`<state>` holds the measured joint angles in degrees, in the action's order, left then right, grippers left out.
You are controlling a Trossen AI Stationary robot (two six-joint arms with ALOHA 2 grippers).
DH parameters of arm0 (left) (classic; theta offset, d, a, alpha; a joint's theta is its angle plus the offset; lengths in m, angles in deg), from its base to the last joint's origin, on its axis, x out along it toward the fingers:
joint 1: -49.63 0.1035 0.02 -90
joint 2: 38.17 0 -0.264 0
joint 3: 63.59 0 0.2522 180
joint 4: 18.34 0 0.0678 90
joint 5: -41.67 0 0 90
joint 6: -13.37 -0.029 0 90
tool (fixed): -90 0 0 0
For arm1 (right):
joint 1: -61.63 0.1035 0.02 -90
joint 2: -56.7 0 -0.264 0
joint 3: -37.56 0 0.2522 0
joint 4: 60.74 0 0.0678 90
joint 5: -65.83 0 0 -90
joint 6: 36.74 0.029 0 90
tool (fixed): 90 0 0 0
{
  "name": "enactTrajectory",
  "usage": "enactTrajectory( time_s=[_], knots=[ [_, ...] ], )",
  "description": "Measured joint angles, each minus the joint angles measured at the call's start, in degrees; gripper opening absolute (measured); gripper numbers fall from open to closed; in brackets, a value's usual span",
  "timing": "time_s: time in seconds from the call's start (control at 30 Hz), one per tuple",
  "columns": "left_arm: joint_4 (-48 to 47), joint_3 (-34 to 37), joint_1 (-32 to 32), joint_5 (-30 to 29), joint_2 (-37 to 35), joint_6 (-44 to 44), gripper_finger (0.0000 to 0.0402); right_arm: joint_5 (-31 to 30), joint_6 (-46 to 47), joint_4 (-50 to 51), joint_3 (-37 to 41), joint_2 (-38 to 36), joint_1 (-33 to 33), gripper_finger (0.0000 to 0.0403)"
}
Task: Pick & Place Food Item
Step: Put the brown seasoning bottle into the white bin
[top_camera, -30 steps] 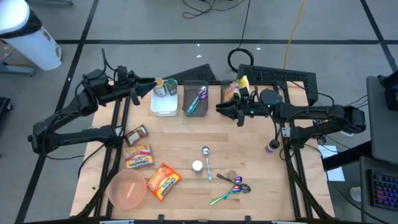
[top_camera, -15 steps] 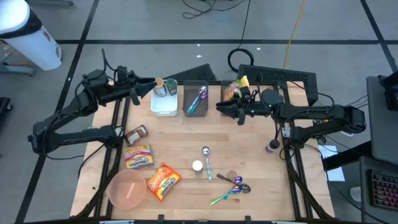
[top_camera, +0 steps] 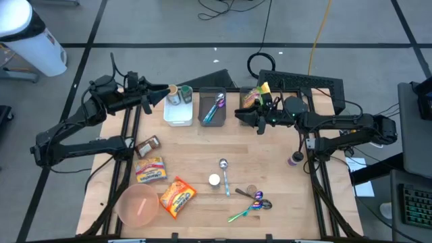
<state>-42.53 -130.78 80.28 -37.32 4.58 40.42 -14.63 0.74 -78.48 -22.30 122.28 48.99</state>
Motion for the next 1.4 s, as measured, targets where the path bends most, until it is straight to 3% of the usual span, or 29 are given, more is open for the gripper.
enactTrajectory(
  time_s=[0.27, 0.5, 0.7, 0.87, 1.07, 1.4],
  knots=[
    [0.7, 0.0, 0.0, 0.0, 0.0, 0.2, 0.0186, -9.5, -2.6, 0.0, 0.0, 0.0, 0.0, 0.0128],
    [1.8, 0.0, 0.1, -2.0, 0.0, 0.6, 0.0186, -10.0, -3.2, 0.0, 0.0, 0.0, -0.5, 0.0128],
    [1.4, 0.0, 0.2, -1.8, -0.3, -0.9, 0.0186, -14.4, -3.1, 0.0, 0.0, 0.0, -0.8, 0.0128],
    [1.6, 0.0, 0.2, 3.7, -0.3, 2.7, 0.0186, -14.3, -3.2, 0.0, 0.0, 0.0, -0.8, 0.0128],
    [1.6, -0.3, 0.1, 16.3, -0.5, 2.7, 0.0186, -14.2, -3.2, -0.5, 0.0, 0.0, -0.8, 0.0128],
    [-3.7, -0.4, -3.8, 14.5, -4.2, 1.5, 0.0186, -13.8, -2.0, -1.7, 0.0, 0.0, 0.9, 0.0128]
  ],
)
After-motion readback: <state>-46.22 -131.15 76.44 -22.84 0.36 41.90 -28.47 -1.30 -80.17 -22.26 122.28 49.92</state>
